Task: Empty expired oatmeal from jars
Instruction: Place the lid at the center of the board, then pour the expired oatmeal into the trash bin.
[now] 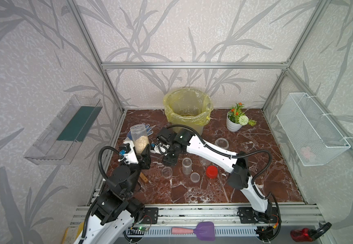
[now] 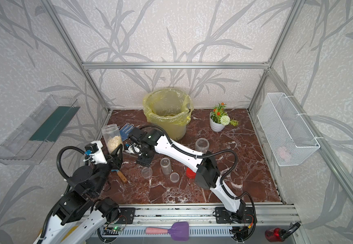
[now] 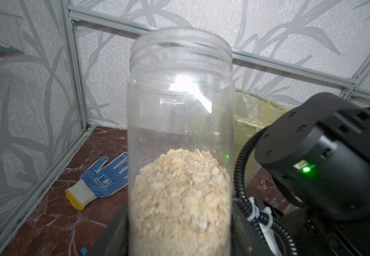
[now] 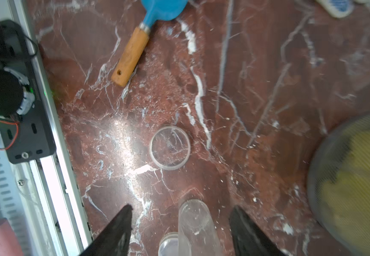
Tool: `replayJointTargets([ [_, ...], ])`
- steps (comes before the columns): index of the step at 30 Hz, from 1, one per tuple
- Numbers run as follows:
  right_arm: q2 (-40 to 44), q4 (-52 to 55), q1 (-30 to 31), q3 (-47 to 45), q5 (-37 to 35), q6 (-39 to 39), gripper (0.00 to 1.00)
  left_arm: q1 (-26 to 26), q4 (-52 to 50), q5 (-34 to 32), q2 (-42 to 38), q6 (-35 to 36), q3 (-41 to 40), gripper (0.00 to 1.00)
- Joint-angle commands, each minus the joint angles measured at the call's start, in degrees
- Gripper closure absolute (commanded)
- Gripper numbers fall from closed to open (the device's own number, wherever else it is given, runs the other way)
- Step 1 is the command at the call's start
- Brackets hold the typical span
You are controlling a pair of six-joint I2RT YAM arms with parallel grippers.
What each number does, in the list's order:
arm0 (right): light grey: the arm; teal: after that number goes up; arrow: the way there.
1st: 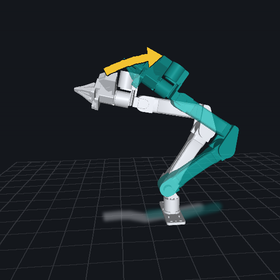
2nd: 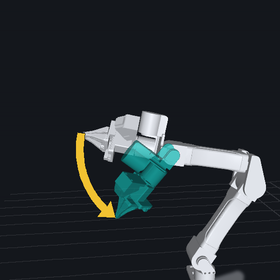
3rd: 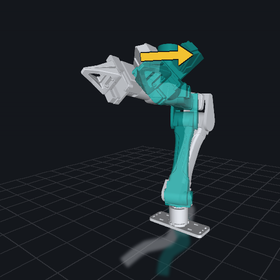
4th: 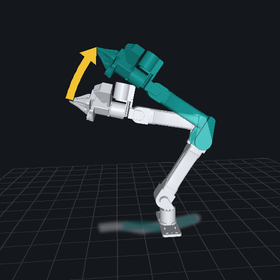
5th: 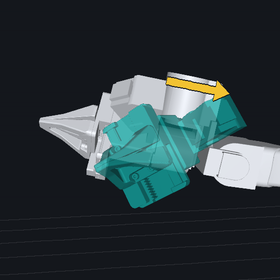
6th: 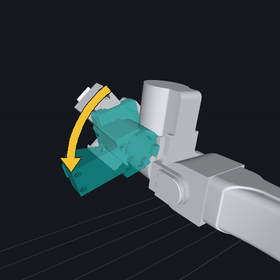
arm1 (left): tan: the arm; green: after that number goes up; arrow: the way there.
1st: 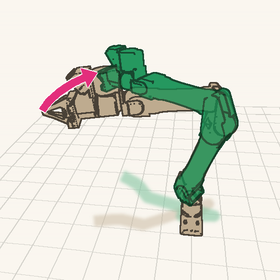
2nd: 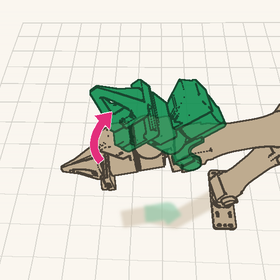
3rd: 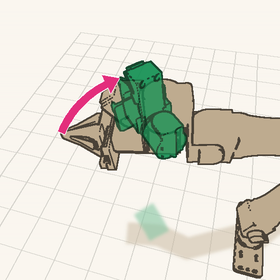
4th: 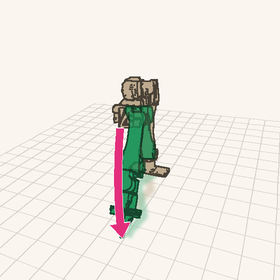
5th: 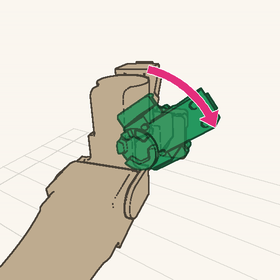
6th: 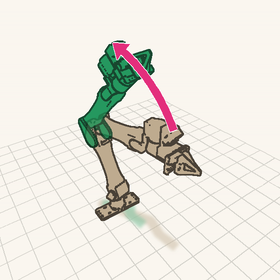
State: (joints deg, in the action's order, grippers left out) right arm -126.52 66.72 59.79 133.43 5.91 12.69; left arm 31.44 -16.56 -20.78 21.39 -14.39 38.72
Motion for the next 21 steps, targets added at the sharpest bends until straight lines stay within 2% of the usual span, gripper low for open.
replayJointTargets([
  [1,9.09,1.40,-4.79,-1.27,-0.21,-6.32,0.31,0.01,3.33,4.22,6.21,3.09,3.15,1.00],
  [9,26.40,-11.09,-17.30,-19.90,3.08,-16.02,0.29,-0.06,5.48,14.12,23.96,10.61,16.17,1.00],
  [12,31.71,-18.72,-24.11,-25.26,9.77,-21.83,0.27,-0.11,2.86,18.15,33.42,14.22,24.03,1.00],
  [17,35.95,-38.23,-32.58,-33.09,22.02,-35.90,0.24,-0.75,-0.68,23.18,47.20,20.52,36.62,1.00],
  [21,34.61,-48.63,-33.31,-33.65,22.27,-43.55,0.21,-2.68,-3.86,28.72,56.50,22.04,46.31,1.00],
])
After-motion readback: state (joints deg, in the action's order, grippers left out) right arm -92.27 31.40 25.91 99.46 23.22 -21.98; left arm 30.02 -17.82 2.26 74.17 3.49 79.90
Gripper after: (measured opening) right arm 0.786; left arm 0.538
